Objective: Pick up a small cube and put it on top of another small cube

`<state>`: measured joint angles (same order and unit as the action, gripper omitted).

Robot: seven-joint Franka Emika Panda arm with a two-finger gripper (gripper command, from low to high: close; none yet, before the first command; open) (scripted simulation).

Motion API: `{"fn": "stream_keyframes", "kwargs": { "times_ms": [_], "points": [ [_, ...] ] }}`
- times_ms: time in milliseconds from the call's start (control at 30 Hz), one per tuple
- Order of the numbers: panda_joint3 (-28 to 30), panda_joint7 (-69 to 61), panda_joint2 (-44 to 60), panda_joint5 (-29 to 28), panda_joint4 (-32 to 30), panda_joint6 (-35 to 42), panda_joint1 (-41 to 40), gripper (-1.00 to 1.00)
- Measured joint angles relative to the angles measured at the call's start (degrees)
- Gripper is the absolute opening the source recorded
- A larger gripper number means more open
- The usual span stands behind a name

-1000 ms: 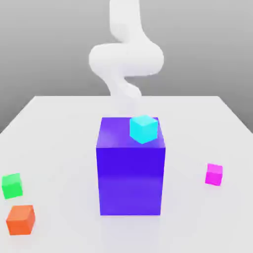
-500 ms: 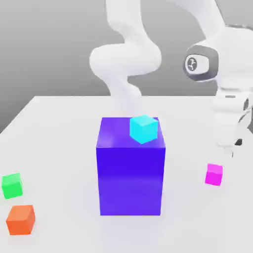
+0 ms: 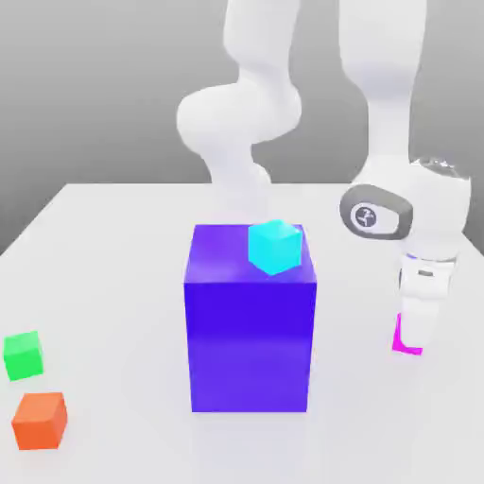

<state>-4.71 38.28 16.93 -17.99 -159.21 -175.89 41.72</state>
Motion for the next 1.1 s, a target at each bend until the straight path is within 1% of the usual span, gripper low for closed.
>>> {"fn": "stream_keyframes", "kwargs": {
  "times_ms": [33,100,200,267,300,433,533,1100],
  "points": [
    [-0.5,-0.2,-0.5,0.3,-0.1,0.4,-0.4,-1.0],
    [-3.8,-2.2,-3.5,2.9,-0.8,2.7,-3.1,-1.0],
    [-8.3,-7.5,-9.4,10.1,-2.1,7.3,-5.8,-1.0],
    [-9.9,-10.8,-13.5,14.4,-2.8,10.4,-6.1,-1.0],
    [-10.2,-12.2,-14.3,15.9,-1.8,11.0,-6.3,-1.0],
    [-6.7,-15.1,-14.8,18.8,3.4,13.0,-14.6,-1.0],
    [-3.0,-15.6,-14.7,19.6,5.9,14.6,-22.6,-1.0],
    [19.6,-12.6,-13.9,20.7,12.6,24.1,-69.5,-1.0]
  ]
}}
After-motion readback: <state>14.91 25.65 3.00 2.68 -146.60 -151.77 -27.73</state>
